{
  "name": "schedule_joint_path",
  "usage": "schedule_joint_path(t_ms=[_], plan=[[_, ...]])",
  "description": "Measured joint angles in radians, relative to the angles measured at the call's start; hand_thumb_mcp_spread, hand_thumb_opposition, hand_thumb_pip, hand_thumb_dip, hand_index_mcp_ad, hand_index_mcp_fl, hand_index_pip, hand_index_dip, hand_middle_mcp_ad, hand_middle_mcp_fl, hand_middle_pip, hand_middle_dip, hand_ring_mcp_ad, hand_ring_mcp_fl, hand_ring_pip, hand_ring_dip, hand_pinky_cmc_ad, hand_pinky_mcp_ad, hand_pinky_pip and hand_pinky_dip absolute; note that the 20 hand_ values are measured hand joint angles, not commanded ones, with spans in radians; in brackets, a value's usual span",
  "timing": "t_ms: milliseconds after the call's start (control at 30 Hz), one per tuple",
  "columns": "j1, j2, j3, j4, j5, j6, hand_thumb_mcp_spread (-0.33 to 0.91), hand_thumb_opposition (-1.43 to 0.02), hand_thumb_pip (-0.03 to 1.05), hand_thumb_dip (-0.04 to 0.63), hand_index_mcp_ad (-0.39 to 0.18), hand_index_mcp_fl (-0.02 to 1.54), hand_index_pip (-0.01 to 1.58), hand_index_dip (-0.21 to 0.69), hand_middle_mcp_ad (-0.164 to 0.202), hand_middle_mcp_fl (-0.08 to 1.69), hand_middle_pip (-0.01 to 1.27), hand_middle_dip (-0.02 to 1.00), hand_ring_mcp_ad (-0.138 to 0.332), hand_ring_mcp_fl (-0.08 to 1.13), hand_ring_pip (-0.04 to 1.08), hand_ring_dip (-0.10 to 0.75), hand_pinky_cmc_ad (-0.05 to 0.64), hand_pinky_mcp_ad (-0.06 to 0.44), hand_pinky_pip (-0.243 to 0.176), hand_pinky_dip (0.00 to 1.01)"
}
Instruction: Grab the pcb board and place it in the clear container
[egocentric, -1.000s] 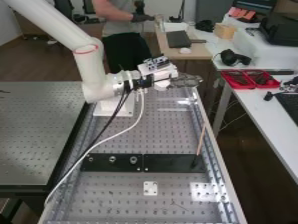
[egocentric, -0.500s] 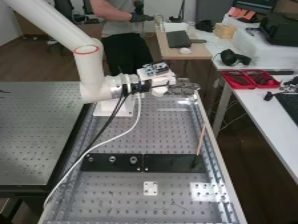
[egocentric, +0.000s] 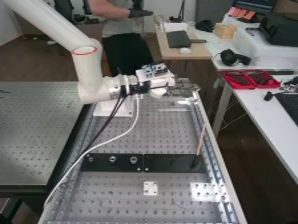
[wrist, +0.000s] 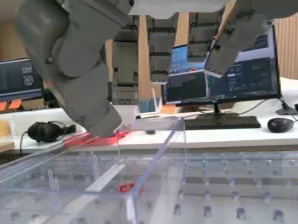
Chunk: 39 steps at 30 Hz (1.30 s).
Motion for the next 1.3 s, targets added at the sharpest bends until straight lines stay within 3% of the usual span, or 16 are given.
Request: schedule_joint_path(t_ms=[333, 533, 700, 867, 1067, 1300], plan=[[-0.030, 0.126, -0.057, 0.007, 0.010, -0.023, 0.38, -0.85, 0.78, 0.286, -0.087, 0.15, 1.56, 0.094, 0.051, 0.21, 0.12, 0.19, 0.168, 0.01, 0.10, 0.031, 0.326, 0.129, -0.047, 0.43], [-0.061, 0.247, -0.103, -0.062, 0.056, -0.056, 0.33, -0.84, 0.78, 0.283, -0.089, 0.12, 1.56, 0.093, 0.049, 0.21, 0.12, 0.19, 0.169, 0.01, 0.10, 0.028, 0.326, 0.152, -0.061, 0.48], [-0.079, 0.356, -0.145, -0.124, 0.153, -0.073, 0.29, -0.82, 0.75, 0.267, -0.087, 0.07, 1.45, 0.101, 0.051, 0.21, 0.12, 0.19, 0.176, 0.01, 0.10, 0.028, 0.326, 0.169, -0.065, 0.52], [-0.080, 0.437, -0.185, -0.140, 0.278, -0.078, 0.28, -0.80, 0.75, 0.251, -0.087, 0.02, 1.39, 0.101, 0.051, 0.17, 0.12, 0.19, 0.187, 0.01, 0.10, 0.028, 0.328, 0.185, -0.075, 0.54], [-0.067, 0.469, -0.193, -0.168, 0.350, -0.086, 0.27, -0.80, 0.75, 0.251, -0.087, 0.02, 1.36, 0.091, 0.054, 0.17, 0.12, 0.19, 0.187, 0.01, 0.09, 0.028, 0.328, 0.185, -0.080, 0.55], [-0.061, 0.475, -0.173, -0.201, 0.341, -0.074, 0.27, -0.80, 0.75, 0.251, -0.087, 0.02, 1.34, 0.091, 0.054, 0.17, 0.12, 0.19, 0.187, 0.01, 0.09, 0.028, 0.328, 0.185, -0.080, 0.55]])
